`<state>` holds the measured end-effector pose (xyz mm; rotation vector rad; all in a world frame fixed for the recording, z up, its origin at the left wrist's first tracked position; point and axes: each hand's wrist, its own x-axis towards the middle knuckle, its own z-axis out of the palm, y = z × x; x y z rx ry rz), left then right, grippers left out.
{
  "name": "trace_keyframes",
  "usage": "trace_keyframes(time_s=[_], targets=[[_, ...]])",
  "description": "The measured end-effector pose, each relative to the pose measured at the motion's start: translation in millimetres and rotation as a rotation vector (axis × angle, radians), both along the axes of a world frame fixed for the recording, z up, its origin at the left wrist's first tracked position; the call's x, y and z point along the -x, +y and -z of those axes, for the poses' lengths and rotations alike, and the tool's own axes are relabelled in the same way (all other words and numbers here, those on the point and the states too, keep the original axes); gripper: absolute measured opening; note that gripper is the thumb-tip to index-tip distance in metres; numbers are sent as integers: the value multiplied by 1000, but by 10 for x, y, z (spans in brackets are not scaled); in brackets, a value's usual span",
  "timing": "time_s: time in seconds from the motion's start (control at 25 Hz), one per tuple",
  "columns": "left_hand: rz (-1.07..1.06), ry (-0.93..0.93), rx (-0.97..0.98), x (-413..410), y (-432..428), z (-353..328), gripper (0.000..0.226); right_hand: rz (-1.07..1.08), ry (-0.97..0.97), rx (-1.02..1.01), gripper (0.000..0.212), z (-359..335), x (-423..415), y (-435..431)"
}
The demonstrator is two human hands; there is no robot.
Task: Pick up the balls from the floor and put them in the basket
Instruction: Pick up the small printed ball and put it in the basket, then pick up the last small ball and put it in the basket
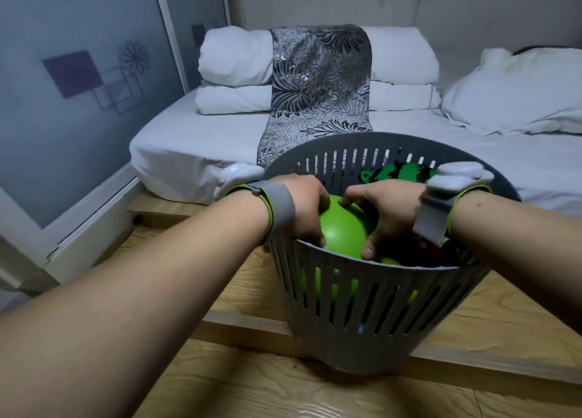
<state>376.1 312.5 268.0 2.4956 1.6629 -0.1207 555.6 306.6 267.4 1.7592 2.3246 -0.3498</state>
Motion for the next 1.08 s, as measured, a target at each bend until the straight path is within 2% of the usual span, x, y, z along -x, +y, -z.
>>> trace_keyframes(time_s=[0.04, 0.12, 0.16, 0.24, 0.36, 0.48, 0.64, 0.88, 0.96, 1.08], targets=[[-16, -125, -31, 106, 8, -35, 52, 33, 58, -43, 74, -79, 49, 7], [-49, -435, -140, 392, -26, -22, 31, 114, 291, -233, 28, -212, 280, 20], [-56, -559, -237, 549, -69, 3, 28, 140, 401, -333, 23, -273, 463, 31], [-72, -675, -363, 852, -182, 123, 31, 146, 549, -448, 21, -324, 899, 32], [-147, -710, -353, 1344, -263, 351, 35, 88, 592, -556, 22, -354, 1461, 2], [-266, -634, -305, 2123, -371, 804, 35, 36, 631, -492, 26, -161, 2137, -101], [-479, -475, -73, 3214, -749, 1613, 42, -4, 613, -270, 24, 578, 2983, -316], [-744, -260, 158, 4550, -1183, 2674, 51, 298, 794, 360, 22, 1693, 4244, -578], [-821, -134, 156, 4945, -1208, 2924, 53, 361, 814, 451, 23, 1973, 4650, -660], [-795, 39, 156, 5265, -1020, 3113, 65, 401, 793, 484, 35, 2146, 4868, -752]])
